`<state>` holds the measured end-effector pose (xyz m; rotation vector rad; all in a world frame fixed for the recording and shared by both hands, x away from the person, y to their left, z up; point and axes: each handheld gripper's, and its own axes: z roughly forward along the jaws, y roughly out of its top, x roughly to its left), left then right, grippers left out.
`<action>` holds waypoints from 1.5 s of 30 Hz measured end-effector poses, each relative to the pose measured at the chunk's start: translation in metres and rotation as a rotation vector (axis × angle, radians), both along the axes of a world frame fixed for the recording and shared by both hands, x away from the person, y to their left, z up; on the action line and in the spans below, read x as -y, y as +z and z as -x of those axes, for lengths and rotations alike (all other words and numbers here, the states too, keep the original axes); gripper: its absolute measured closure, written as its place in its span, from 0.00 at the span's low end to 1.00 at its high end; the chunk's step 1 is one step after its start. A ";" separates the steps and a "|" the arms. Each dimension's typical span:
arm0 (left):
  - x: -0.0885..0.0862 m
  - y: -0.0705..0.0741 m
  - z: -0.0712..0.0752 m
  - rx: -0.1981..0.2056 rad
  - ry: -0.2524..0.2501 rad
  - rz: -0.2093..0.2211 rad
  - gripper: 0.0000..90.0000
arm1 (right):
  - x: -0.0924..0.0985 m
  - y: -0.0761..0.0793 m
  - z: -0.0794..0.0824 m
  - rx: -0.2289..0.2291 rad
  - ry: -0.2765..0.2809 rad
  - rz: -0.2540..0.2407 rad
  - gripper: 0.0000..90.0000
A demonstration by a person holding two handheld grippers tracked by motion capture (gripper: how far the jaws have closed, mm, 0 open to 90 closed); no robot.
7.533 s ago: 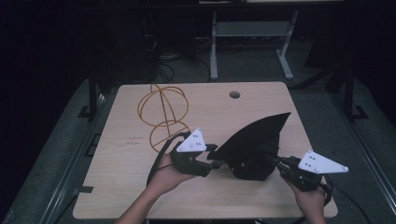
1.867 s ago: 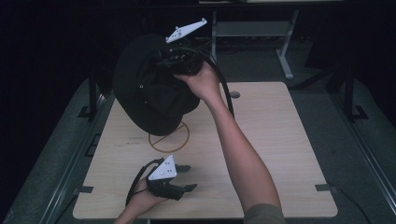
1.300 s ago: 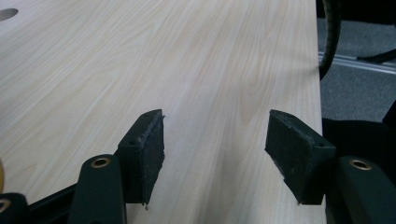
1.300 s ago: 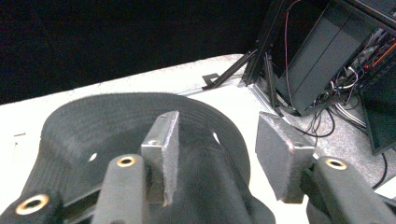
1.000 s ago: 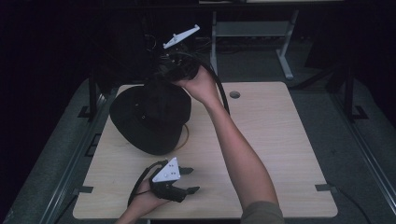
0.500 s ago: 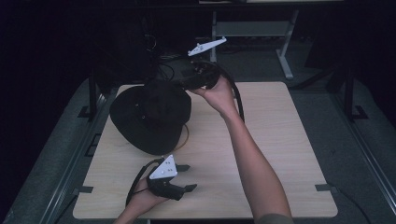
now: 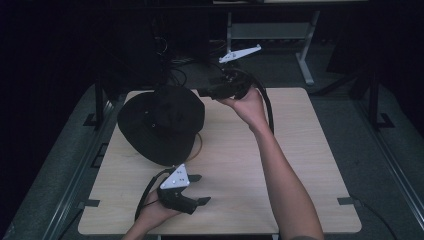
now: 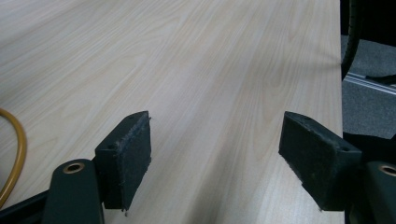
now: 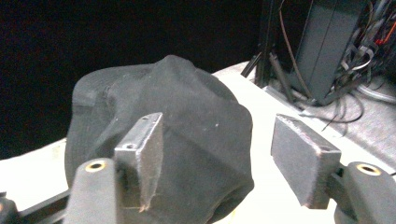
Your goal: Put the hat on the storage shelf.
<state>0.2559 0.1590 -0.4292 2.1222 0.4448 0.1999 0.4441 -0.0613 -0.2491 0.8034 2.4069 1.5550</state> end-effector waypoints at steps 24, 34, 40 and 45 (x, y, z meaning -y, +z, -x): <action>-0.002 -0.001 -0.001 0.007 0.013 -0.012 0.25 | 0.048 -0.013 0.013 -0.034 -0.072 -0.002 0.27; -0.003 -0.001 -0.001 0.008 0.015 -0.018 0.25 | 0.066 -0.020 0.025 -0.040 -0.088 -0.006 0.25; -0.003 -0.002 0.000 0.004 0.019 -0.015 0.25 | 0.077 -0.026 0.034 -0.045 -0.091 0.004 0.23; -0.004 -0.002 0.000 0.005 0.023 -0.023 0.25 | 0.084 -0.030 0.040 -0.043 -0.100 0.003 0.23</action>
